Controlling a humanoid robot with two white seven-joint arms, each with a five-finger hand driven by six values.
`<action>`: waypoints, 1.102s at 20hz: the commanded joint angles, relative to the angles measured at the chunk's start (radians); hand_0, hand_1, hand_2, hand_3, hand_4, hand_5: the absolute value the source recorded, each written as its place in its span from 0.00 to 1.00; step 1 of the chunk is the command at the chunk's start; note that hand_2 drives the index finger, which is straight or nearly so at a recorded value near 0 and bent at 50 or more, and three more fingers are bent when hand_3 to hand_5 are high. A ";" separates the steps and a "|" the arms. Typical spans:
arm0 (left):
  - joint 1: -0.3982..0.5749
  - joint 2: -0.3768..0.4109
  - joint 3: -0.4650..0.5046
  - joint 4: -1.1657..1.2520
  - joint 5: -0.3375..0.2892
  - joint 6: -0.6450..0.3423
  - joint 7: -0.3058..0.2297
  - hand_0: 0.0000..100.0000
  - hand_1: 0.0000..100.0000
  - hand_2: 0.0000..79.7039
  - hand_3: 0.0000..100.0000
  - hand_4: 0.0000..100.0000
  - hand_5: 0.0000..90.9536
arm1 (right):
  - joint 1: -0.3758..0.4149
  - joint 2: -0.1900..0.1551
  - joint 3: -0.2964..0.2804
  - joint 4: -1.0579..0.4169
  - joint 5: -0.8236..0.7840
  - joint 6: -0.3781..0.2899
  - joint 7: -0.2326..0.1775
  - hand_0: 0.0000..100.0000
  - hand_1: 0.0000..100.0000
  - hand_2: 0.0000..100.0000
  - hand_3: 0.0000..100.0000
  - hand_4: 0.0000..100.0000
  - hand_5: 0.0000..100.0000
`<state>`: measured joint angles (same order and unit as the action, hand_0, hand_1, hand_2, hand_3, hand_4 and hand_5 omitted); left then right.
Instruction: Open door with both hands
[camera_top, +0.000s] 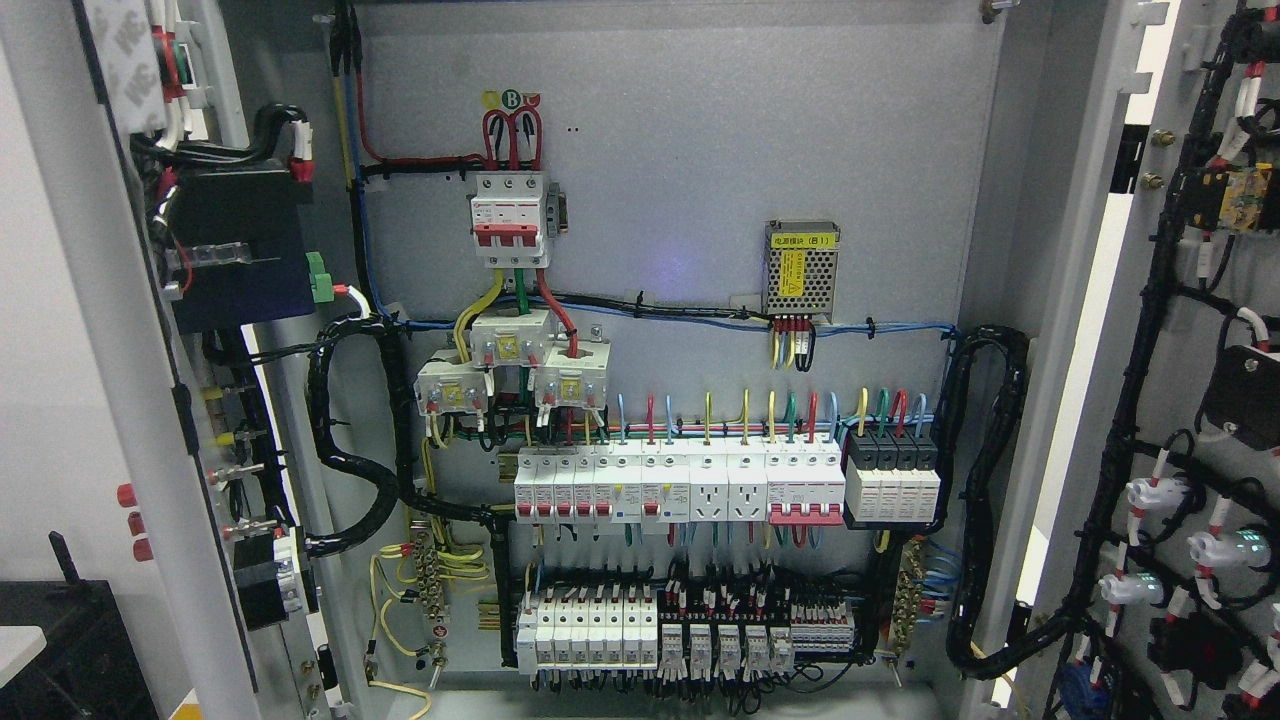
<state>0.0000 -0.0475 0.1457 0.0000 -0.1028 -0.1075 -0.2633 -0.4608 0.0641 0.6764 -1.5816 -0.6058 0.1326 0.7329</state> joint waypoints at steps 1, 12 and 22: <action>0.011 0.000 0.000 0.017 0.000 0.000 0.001 0.00 0.00 0.00 0.00 0.00 0.00 | -0.006 0.014 0.063 -0.012 0.001 0.001 -0.021 0.38 0.00 0.00 0.00 0.00 0.00; 0.011 0.000 0.002 0.017 0.000 0.000 -0.001 0.00 0.00 0.00 0.00 0.00 0.00 | -0.021 0.028 0.098 -0.011 0.003 0.002 -0.055 0.38 0.00 0.00 0.00 0.00 0.00; 0.011 0.000 0.002 0.017 0.000 0.000 0.001 0.00 0.00 0.00 0.00 0.00 0.00 | -0.032 0.028 0.126 -0.008 0.024 0.001 -0.079 0.38 0.00 0.00 0.00 0.00 0.00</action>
<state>0.0000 -0.0476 0.1465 0.0000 -0.1028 -0.1075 -0.2637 -0.4880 0.0873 0.7685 -1.5904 -0.5884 0.1348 0.6555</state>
